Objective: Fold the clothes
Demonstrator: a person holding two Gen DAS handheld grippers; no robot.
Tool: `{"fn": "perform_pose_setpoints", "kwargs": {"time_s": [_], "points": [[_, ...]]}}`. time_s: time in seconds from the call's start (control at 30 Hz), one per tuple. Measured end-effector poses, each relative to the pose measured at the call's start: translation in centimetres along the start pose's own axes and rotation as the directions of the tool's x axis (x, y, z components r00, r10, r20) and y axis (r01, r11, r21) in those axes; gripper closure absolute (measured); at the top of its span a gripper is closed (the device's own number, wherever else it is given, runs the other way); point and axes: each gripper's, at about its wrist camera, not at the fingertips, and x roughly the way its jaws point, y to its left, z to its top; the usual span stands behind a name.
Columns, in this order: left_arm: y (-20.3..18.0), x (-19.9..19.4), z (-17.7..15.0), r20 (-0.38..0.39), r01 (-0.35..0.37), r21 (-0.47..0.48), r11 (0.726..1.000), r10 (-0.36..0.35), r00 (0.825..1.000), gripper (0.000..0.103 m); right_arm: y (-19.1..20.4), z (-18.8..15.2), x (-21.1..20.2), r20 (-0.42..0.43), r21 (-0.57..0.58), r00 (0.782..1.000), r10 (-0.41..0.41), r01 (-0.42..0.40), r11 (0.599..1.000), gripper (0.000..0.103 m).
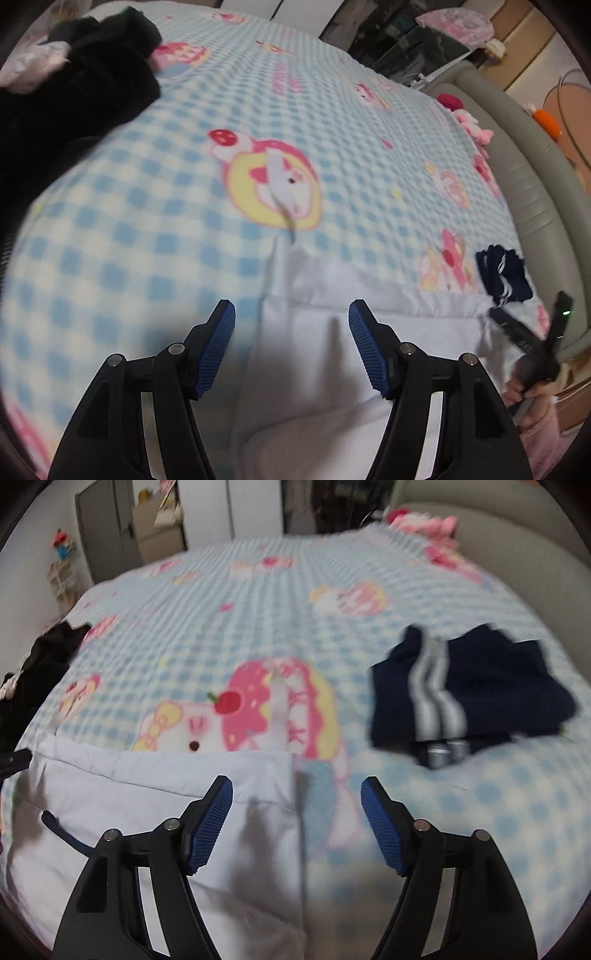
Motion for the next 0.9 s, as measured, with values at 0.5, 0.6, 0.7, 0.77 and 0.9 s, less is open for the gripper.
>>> {"fn": "perform_pose_setpoints", "kwargs": {"time_s": [0.5,0.6,0.7,0.77,0.9], "points": [[-7.8,-8.1,-1.8,0.211,-0.128,0.266,0.956,0.072,0.975,0.095,0.9,0.9,-6.6,0.103,-0.08,0.967,0.235,-0.228,0.97,0.095],[-8.6,-12.7,-4.8,0.288,-0.166,0.321,0.933,0.071,0.955,0.095,1.9,-1.6,-11.7,0.188,-0.124,0.944,0.271,-0.251,0.96,0.095],[-7.5,-15.4,-9.4,0.301,-0.17,0.306,0.937,0.074,0.951,0.095,3.0,-5.7,-14.5,0.224,-0.171,0.932,0.286,-0.251,0.953,0.095],[-6.1,-15.4,-11.9,0.274,-0.172,0.286,0.943,0.092,0.957,0.095,3.4,-8.9,-14.3,0.189,-0.188,0.941,0.28,-0.246,0.951,0.095],[-2.7,-13.7,-15.9,0.164,-0.122,0.193,0.974,0.091,0.982,0.095,4.0,-15.0,-13.7,0.106,-0.211,0.959,0.263,-0.237,0.948,0.095]]}}
